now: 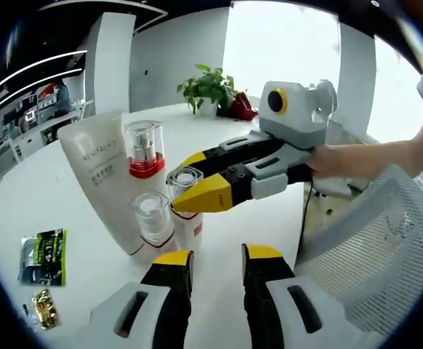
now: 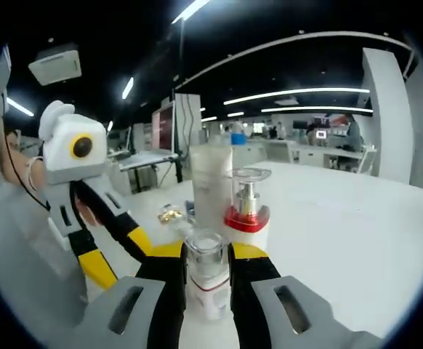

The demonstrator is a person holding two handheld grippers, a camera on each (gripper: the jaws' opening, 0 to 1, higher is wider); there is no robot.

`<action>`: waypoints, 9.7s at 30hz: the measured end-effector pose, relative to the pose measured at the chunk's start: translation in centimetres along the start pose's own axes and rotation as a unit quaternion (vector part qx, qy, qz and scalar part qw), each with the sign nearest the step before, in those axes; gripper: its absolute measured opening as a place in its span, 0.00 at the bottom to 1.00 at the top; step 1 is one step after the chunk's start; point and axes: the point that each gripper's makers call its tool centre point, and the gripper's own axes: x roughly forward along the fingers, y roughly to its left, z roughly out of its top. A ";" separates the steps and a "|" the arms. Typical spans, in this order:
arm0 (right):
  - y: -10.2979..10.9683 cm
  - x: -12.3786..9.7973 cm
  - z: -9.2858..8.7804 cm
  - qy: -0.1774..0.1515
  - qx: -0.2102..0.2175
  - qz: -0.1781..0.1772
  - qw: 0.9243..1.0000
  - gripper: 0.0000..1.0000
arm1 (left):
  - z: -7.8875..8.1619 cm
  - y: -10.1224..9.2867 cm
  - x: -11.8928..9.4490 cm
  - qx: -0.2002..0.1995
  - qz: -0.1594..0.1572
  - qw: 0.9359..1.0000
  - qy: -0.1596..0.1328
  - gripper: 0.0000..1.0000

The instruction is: Arrange the skincare products in the storage area until every visible bottle or jar stands upright without overlapping.

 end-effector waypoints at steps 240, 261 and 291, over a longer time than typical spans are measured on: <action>3.5 2.5 1.0 0.213 -0.122 0.091 0.965 0.25 | -0.9 5.2 -0.9 0.087 0.052 0.995 0.009 0.28; 1.3 -3.7 3.0 0.169 -0.078 0.024 0.982 0.21 | -1.9 6.5 -0.9 0.082 0.080 0.993 0.022 0.21; -0.8 -2.1 -5.6 0.230 -0.014 0.016 0.973 0.15 | -3.2 6.7 2.6 0.097 0.057 0.993 0.048 0.18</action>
